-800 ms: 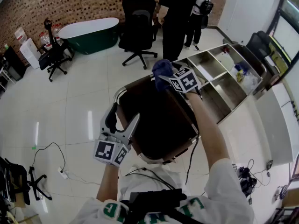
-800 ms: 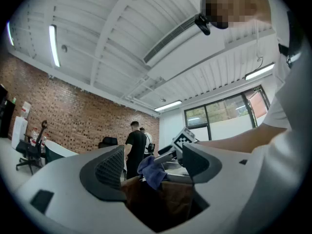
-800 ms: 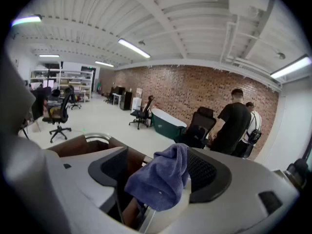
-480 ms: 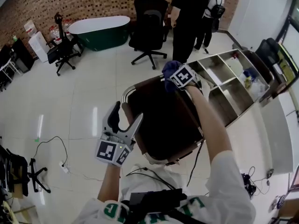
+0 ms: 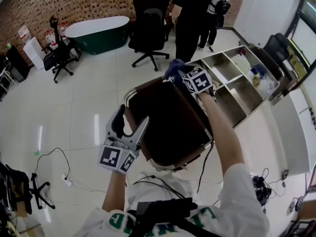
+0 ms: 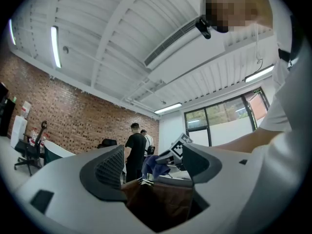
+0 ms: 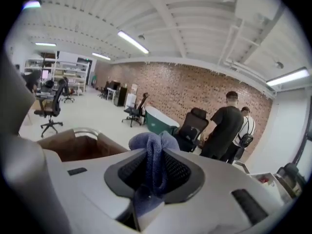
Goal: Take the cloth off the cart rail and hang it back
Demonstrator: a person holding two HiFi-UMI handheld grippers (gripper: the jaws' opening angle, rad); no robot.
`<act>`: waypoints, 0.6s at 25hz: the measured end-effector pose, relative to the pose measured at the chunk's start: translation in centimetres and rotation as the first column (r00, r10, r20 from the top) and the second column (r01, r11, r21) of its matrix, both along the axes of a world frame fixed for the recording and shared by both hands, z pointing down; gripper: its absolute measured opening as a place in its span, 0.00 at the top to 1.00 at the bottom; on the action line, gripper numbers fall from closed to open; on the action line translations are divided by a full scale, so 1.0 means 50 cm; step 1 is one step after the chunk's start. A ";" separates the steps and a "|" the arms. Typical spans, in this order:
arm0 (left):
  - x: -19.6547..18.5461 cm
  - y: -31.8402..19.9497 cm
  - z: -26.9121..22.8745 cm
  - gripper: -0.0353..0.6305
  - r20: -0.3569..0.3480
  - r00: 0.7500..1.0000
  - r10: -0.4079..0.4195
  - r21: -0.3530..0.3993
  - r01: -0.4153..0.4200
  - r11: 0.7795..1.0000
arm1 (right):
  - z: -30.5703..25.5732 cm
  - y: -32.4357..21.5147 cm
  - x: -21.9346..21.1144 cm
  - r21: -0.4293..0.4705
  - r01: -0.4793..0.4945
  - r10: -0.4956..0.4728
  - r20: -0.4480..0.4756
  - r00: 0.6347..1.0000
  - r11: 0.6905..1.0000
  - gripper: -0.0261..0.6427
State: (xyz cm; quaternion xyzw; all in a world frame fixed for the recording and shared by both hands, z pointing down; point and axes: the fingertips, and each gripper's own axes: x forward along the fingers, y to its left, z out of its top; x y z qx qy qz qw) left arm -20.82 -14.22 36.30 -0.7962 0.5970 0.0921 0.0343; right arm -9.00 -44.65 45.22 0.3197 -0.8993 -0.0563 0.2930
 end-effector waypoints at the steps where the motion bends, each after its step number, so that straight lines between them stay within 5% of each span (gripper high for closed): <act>1: 0.005 -0.005 -0.002 0.41 0.001 1.000 0.010 0.001 -0.010 1.000 | -0.033 0.014 0.004 0.020 0.011 -0.012 0.064 0.998 1.000 0.81; 6: 0.018 -0.031 -0.021 0.41 0.000 0.999 0.044 0.008 -0.044 0.999 | -0.194 0.121 0.056 0.153 0.023 -0.070 0.311 0.948 0.988 0.81; 15: 0.050 -0.042 -0.053 0.41 0.022 0.998 0.059 0.056 -0.060 0.997 | -0.322 0.352 0.174 0.281 -0.089 -0.092 0.571 0.816 0.956 0.81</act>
